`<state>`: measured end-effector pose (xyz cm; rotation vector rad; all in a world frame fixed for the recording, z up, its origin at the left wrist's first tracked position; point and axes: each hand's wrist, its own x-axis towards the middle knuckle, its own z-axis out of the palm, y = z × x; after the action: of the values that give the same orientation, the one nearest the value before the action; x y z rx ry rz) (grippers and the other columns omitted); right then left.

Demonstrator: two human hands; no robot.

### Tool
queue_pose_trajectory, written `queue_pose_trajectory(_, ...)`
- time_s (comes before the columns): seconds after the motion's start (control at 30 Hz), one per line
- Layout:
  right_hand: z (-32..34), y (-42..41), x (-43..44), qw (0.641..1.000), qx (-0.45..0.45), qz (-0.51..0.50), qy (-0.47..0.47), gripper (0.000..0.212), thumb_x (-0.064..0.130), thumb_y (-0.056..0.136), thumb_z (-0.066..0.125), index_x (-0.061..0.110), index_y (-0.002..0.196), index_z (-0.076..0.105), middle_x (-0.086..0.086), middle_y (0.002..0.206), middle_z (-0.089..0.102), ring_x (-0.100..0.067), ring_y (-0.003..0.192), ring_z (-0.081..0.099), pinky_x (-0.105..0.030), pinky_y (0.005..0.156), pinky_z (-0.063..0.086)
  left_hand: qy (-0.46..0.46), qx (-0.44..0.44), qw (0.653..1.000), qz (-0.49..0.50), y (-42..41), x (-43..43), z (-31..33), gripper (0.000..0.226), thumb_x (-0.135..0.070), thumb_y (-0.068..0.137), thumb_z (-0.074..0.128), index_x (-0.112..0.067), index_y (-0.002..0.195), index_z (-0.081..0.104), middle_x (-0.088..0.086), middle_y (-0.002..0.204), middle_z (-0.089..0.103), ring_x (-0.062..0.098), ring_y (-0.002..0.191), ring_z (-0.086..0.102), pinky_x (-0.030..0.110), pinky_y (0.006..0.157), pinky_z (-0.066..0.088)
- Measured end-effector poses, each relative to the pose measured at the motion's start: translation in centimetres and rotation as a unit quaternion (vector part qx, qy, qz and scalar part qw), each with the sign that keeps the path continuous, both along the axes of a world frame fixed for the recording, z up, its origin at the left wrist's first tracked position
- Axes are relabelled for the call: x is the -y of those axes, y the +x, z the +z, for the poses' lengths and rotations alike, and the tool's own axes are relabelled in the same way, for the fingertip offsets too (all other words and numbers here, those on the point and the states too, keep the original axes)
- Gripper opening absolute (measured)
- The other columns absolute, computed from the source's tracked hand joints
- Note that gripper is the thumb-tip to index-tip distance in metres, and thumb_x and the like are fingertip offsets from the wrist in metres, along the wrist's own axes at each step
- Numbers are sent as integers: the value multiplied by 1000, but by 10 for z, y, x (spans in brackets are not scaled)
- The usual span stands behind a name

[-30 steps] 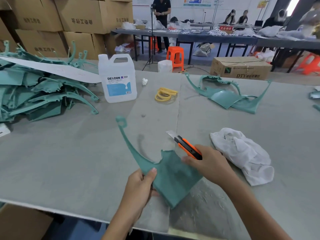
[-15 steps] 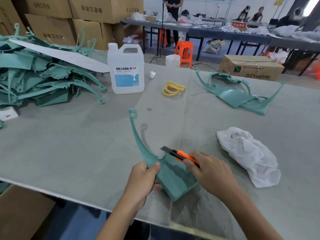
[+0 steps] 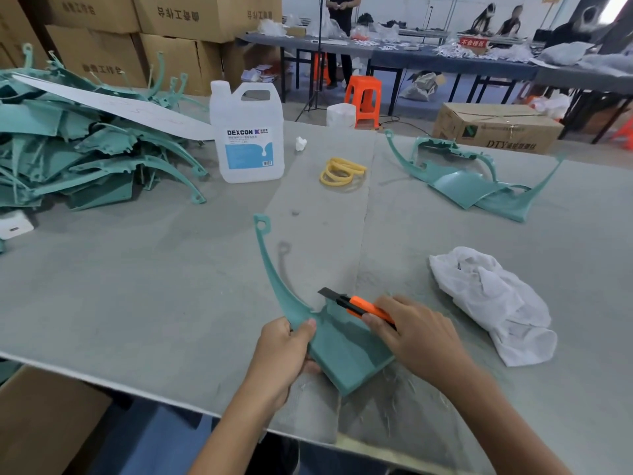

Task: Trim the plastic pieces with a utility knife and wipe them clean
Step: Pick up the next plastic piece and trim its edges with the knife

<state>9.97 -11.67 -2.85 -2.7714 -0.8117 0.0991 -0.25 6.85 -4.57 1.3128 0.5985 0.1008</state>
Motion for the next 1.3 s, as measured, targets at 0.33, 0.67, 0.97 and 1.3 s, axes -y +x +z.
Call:
queue_pose_trajectory(0.33, 1, -8, -9, 1000, -23, 9, -7, 39, 68, 99, 33, 35, 105, 53, 13, 92, 50, -17, 81, 59, -37, 71, 49, -2, 3, 1000, -6, 1, -2, -3, 21, -12, 104, 51, -5, 100, 71, 10, 87, 78, 24, 77, 76, 24, 52, 55)
queue_pose_trajectory(0.67, -2, -23, -1, 995, -6, -92, 44, 33, 60, 102, 33, 32, 88, 42, 13, 80, 52, -15, 71, 53, -36, 59, 36, -13, 30, 999, -19, -2, -2, -7, 24, -17, 105, 49, -4, 106, 69, 10, 94, 78, 24, 86, 76, 26, 58, 58)
queue_pose_trajectory(0.97, -10, -33, -10, 997, -12, -68, 33, 33, 60, 102, 33, 32, 103, 51, 13, 100, 45, -14, 90, 54, -35, 73, 51, 361, -80, 928, -41, -15, -38, -13, 30, -56, 86, 59, -26, 88, 62, -6, 76, 72, 15, 65, 69, 35, 62, 57)
queue_pose_trajectory(1.3, -1, -45, -11, 998, 46, -46, 11, 33, 62, 101, 32, 34, 95, 48, 14, 89, 46, -11, 77, 49, -31, 63, 46, 239, 37, 970, 37, -2, -45, -20, 29, -37, 83, 76, -12, 88, 63, 5, 69, 73, 22, 65, 72, 53, 75, 59)
